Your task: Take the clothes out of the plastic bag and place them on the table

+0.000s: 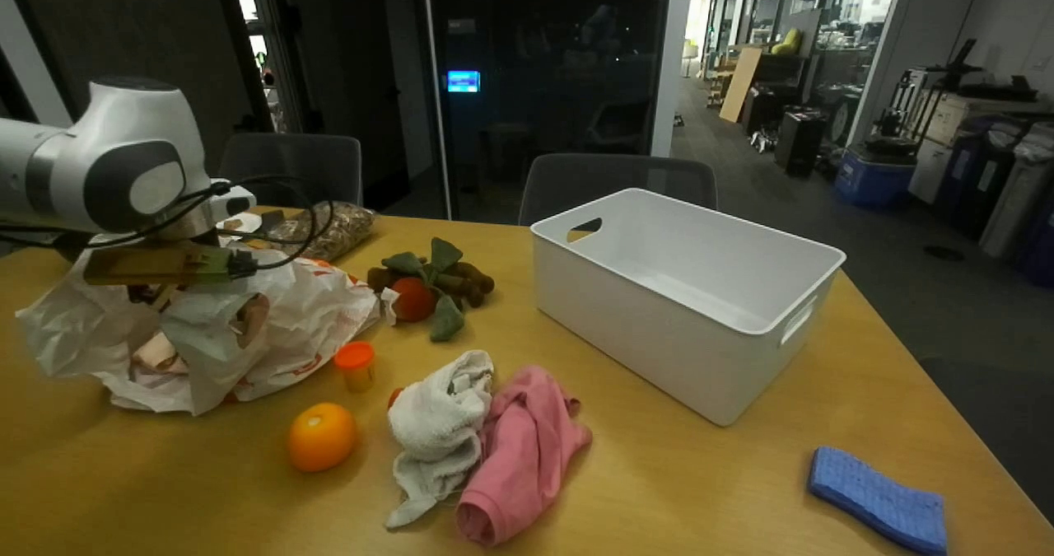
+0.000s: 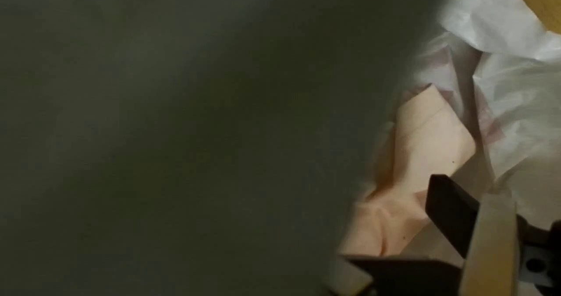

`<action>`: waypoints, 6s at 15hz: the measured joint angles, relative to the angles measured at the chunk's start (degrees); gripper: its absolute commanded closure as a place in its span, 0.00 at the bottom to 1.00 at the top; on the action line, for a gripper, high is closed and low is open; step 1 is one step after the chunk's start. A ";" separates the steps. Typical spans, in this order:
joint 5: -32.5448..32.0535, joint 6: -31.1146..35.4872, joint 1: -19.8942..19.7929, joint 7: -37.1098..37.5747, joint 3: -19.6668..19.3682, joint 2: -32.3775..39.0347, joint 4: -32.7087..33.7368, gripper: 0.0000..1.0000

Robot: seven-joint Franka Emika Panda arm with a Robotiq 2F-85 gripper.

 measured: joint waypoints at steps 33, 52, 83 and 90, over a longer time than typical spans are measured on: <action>17.13 -44.10 -8.96 -10.36 -0.44 -7.95 9.60 0.97; 28.77 -39.57 -11.72 -13.75 -9.49 -54.50 -10.65 0.97; 13.84 -0.72 -40.18 2.51 4.94 -70.02 -23.62 0.95; -7.91 14.02 -56.37 15.35 15.25 -47.31 -19.06 0.96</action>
